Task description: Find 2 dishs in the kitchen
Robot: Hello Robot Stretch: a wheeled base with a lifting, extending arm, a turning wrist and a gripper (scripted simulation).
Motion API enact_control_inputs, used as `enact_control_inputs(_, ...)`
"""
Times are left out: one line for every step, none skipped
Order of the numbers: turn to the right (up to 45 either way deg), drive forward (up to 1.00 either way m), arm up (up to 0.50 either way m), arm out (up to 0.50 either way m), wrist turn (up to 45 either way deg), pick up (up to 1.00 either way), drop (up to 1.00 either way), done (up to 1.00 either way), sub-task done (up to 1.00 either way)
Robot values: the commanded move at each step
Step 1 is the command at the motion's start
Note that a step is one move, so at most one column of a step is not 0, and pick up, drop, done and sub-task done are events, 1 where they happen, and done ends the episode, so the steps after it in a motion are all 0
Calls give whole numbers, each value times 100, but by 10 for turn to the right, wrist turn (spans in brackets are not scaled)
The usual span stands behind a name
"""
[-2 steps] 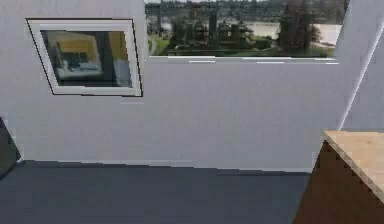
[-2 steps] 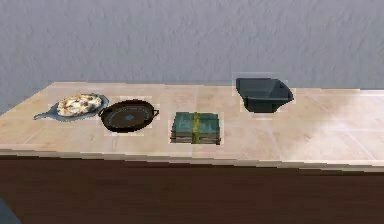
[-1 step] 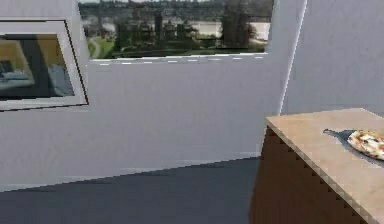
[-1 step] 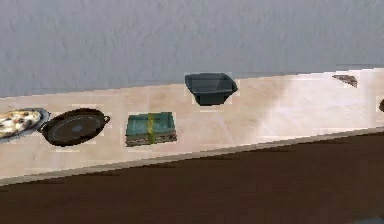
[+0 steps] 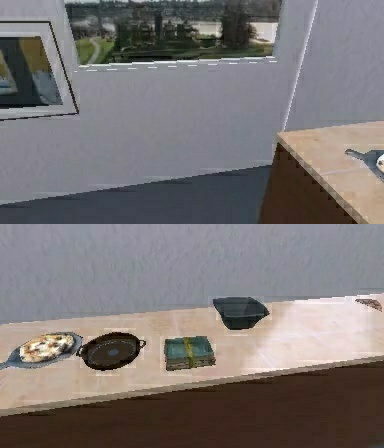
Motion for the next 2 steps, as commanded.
enact_control_inputs(450,0,0,0,0,0,0,0,0)
enact_control_inputs(0,0,0,0,0,0,0,100,0)
